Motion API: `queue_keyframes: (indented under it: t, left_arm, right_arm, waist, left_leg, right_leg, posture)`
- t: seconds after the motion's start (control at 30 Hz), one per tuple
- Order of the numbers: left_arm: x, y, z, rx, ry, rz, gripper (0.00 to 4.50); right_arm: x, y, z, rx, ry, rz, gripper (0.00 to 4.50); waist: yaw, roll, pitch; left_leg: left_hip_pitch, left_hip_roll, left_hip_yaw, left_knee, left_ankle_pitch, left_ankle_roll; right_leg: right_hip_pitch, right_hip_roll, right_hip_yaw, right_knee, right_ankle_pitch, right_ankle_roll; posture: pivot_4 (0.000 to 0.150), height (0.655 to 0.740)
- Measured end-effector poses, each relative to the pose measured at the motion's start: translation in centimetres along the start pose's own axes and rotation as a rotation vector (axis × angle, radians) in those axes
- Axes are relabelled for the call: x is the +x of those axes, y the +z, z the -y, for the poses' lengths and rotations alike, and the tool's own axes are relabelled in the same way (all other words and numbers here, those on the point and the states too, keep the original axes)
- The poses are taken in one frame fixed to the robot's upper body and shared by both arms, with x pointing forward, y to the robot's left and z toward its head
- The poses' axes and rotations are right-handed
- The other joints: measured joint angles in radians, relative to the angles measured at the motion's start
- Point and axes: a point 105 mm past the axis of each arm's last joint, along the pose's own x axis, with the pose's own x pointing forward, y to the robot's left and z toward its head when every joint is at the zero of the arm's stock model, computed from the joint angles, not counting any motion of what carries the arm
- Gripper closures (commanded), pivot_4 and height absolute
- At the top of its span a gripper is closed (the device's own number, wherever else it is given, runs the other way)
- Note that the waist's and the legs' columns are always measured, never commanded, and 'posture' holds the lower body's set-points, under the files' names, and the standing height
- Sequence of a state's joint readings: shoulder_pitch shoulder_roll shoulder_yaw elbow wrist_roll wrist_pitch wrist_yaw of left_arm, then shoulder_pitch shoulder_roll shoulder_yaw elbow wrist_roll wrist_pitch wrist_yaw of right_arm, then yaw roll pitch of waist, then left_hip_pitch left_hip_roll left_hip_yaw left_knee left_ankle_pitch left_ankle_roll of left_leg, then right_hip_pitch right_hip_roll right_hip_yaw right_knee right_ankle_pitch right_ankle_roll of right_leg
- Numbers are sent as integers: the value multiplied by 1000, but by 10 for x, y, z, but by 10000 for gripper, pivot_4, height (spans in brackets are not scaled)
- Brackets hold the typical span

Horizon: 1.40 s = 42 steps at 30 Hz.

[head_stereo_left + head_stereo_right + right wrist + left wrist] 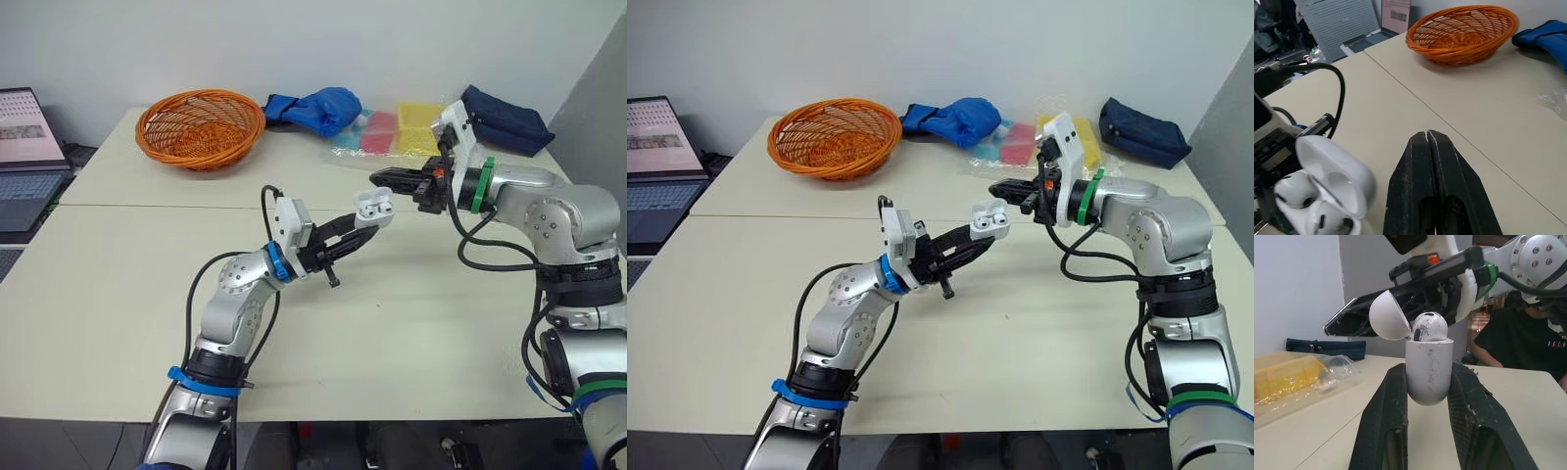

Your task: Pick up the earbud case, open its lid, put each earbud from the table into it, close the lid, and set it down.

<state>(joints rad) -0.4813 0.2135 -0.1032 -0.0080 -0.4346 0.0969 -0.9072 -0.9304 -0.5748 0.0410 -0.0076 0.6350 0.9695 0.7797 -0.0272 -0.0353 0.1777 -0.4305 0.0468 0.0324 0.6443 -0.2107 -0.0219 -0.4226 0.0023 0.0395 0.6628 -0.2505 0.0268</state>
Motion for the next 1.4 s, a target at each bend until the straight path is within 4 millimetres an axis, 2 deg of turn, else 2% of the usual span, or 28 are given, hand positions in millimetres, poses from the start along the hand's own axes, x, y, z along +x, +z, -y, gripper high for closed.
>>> queue_keyframes:
  t: [0.2,0.43,0.6,0.77,0.87,0.93,1.03,1.17,1.23,1.4]
  left_arm:
    - [-1,-1,-2,8,8,-9,37564]
    - [-1,-4,-5,-3,35,-20,37564]
    - [-2,-6,-8,-18,57,-33,37564]
    - [-1,-5,-9,-19,54,-39,37564]
    - [0,-2,-12,-66,25,-88,37564]
    - [-7,-7,-17,-109,10,-189,37564]
    - [-20,-17,-30,-225,43,-349,37564]
    - [-21,-18,-26,-607,29,-407,37564]
    - [-26,-21,-25,-687,40,-435,37564]
    - [-40,-50,-25,-866,167,-539,37564]
  right_arm:
    - [-8,5,-17,-65,54,-31,44731]
    - [-11,6,-21,-128,28,-30,44731]
    - [-10,0,-28,-259,-7,-4,44731]
    - [-9,3,-24,-285,-42,46,44731]
    - [-22,16,-17,-302,-71,158,38769]
    - [-38,17,-17,-308,-78,204,31959]
    - [-47,-7,-33,-300,-1,174,21283]
    - [-52,-36,-42,-367,60,111,6801]
    - [-53,-52,-46,-423,93,67,272]
    - [-53,-92,-43,-423,135,5,272]
  waist:
    - [0,0,0]
    - [0,0,0]
    - [0,0,0]
    - [0,0,0]
    - [1,0,0]
    - [3,0,0]
    - [0,0,0]
    - [-2,0,0]
    - [-3,0,0]
    - [-4,0,0]
  left_leg:
    - [0,0,0,0,0,0]
    - [0,0,0,0,0,0]
    - [0,0,0,0,0,0]
    - [0,0,0,1,0,0]
    - [0,0,-1,1,0,0]
    - [0,0,-1,1,0,0]
    - [0,0,-2,0,0,0]
    - [1,0,-3,1,0,0]
    - [2,0,-2,1,0,0]
    - [5,0,-2,1,0,0]
  right_leg:
    - [0,0,0,0,0,1]
    - [0,0,0,0,0,1]
    - [0,0,0,0,-2,3]
    - [0,0,0,1,-1,3]
    - [1,0,-1,1,-1,3]
    - [1,1,-1,0,-1,3]
    - [0,1,-1,0,-2,3]
    - [1,1,-1,1,-2,4]
    - [1,1,-1,1,-2,4]
    - [2,2,0,3,-1,4]
  posture:
    - [1500,7400]
    - [1500,7400]
    - [1500,7400]
    - [1500,7400]
    - [1500,7400]
    - [1500,7400]
    - [1500,7400]
    - [1500,7400]
    - [1500,7400]
    - [1500,7400]
